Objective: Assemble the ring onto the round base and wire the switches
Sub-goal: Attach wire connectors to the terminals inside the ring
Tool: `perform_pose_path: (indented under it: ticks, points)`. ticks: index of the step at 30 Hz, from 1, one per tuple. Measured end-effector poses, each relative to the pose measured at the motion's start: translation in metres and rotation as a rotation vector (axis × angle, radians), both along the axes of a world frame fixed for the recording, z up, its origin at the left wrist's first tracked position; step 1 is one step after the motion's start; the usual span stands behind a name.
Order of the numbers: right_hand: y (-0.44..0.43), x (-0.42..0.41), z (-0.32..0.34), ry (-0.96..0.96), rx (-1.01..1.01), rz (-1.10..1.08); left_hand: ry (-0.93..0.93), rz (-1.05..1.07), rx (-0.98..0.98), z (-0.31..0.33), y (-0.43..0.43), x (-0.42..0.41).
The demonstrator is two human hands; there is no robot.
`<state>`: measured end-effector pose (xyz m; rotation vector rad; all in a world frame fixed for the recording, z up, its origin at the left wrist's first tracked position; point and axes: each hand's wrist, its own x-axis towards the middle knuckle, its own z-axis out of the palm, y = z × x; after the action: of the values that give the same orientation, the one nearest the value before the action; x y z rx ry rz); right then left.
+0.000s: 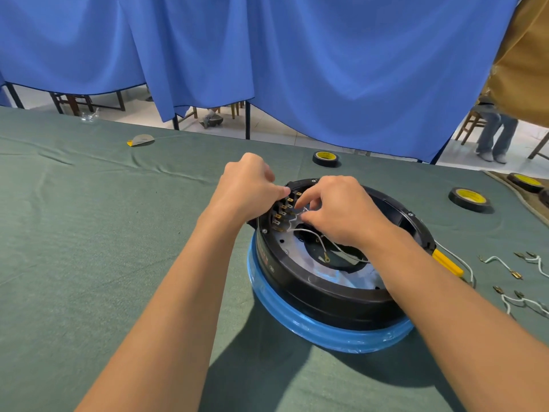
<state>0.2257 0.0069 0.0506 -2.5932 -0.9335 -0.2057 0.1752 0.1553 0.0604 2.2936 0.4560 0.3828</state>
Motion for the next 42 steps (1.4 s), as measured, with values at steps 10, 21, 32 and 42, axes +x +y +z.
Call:
perform_pose_path:
  ticks: [10,21,32,42]
  points:
    - [0.008,0.000,-0.002,-0.042,-0.048,-0.021,-0.035,0.011,-0.081,-0.007,-0.001,0.001]
    - [0.008,0.005,-0.002,0.078,0.066,-0.060,-0.049,0.033,-0.104,-0.008,-0.006,0.003]
    - [0.004,0.004,-0.003,0.157,0.042,-0.191,-0.064,-0.054,-0.225,-0.016,-0.006,0.005]
    - [0.016,0.005,-0.003,0.090,0.024,-0.201,-0.031,-0.062,-0.234,-0.014,-0.003,0.006]
